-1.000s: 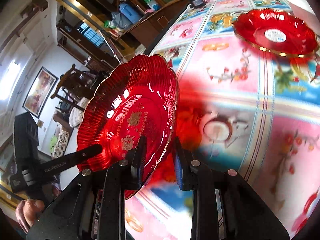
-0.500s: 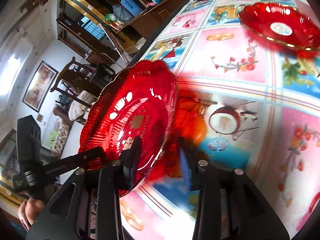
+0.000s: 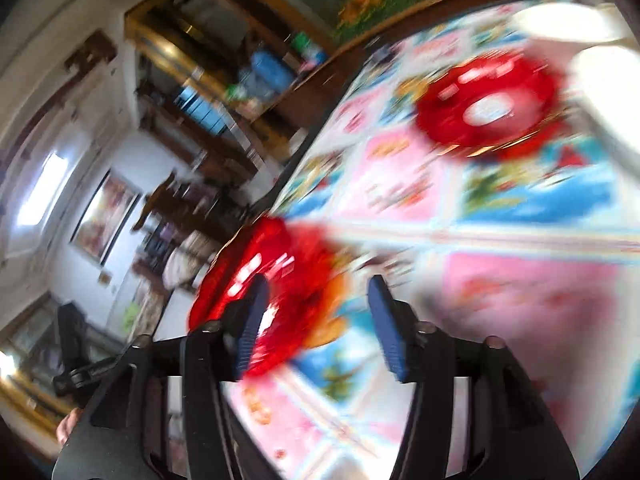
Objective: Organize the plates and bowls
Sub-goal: 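Lift the large red plate with the left tool and set it down by the table edge, then move the open left tool to the small red plate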
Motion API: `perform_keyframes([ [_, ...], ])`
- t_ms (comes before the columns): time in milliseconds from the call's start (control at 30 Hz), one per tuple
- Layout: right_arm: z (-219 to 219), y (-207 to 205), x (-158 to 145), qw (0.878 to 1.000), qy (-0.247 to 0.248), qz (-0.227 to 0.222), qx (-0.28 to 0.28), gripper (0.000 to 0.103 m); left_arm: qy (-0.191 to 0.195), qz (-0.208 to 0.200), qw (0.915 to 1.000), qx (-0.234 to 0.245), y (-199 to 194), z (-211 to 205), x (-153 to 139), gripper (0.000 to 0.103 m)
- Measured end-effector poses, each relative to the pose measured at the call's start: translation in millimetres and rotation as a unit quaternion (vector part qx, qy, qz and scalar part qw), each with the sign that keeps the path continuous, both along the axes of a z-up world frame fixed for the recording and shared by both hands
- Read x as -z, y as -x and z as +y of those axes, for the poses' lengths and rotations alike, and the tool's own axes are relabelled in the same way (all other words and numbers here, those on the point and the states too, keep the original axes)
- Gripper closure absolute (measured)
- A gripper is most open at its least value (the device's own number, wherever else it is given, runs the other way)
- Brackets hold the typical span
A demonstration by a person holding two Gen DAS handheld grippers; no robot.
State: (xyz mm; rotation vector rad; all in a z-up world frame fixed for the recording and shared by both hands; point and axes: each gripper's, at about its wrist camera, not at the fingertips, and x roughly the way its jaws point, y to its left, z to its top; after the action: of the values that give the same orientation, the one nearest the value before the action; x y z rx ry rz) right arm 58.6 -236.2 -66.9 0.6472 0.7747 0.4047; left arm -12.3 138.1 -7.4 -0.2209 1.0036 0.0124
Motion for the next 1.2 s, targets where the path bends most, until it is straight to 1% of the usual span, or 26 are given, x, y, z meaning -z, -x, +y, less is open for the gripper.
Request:
perform_keyframes([
  [67, -26, 4, 0, 0.999, -0.015, 0.002, 0.038, 0.046, -0.011, -0.029, 0.9995, -0.008, 3, -2, -16, 0.036],
  [133, -53, 8, 1, 0.996, -0.029, 0.002, 0.079, 0.046, -0.007, -0.061, 0.9981, -0.005, 6, -6, -32, 0.036],
  [167, -63, 10, 0, 0.995, -0.033, 0.002, 0.095, 0.046, 0.002, -0.076, 0.9971, 0.001, 6, -12, -40, 0.033],
  [200, -73, 11, 0, 0.993, -0.042, 0.002, 0.112, 0.046, 0.01, -0.085, 0.9963, 0.006, 5, -16, -46, 0.027],
  [233, -79, 13, 0, 0.991, -0.049, 0.002, 0.122, 0.046, 0.022, -0.097, 0.9949, 0.015, 2, -24, -51, 0.024],
  [300, -91, 13, 0, 0.988, -0.062, 0.007, 0.139, 0.046, 0.04, -0.103, 0.9931, 0.037, -8, -42, -56, 0.023],
  [400, -102, 8, 4, 0.984, -0.088, 0.02, 0.154, 0.046, 0.082, -0.085, 0.9897, 0.082, -37, -82, -56, 0.023],
  [433, -108, 3, 6, 0.981, -0.105, 0.026, 0.16, 0.046, 0.095, -0.076, 0.9883, 0.093, -50, -98, -55, 0.023],
  [467, -112, 0, 6, 0.979, -0.116, 0.031, 0.165, 0.046, 0.101, -0.07, 0.9874, 0.1, -59, -110, -53, 0.023],
  [567, -122, -14, 7, 0.972, -0.143, 0.05, 0.182, 0.046, 0.106, -0.05, 0.9874, 0.106, -96, -154, -46, 0.023],
  [700, -121, -32, 5, 0.964, -0.144, 0.084, 0.207, 0.046, 0.096, -0.001, 0.9907, 0.097, -154, -203, -23, 0.023],
  [800, -119, -42, 7, 0.96, -0.129, 0.114, 0.219, 0.046, 0.09, 0.031, 0.9915, 0.089, -181, -224, -6, 0.023],
  [967, -124, -57, 16, 0.956, -0.136, 0.131, 0.225, 0.046, 0.073, 0.062, 0.9913, 0.09, -214, -254, 20, 0.023],
  [1033, -127, -59, 20, 0.957, -0.136, 0.131, 0.222, 0.046, 0.078, 0.073, 0.9899, 0.093, -223, -262, 27, 0.023],
  [1100, -129, -61, 23, 0.957, -0.136, 0.129, 0.221, 0.046, 0.091, 0.079, 0.9883, 0.094, -229, -267, 34, 0.023],
  [1200, -132, -63, 33, 0.954, -0.143, 0.144, 0.22, 0.046, 0.106, 0.094, 0.9854, 0.095, -237, -276, 47, 0.023],
])
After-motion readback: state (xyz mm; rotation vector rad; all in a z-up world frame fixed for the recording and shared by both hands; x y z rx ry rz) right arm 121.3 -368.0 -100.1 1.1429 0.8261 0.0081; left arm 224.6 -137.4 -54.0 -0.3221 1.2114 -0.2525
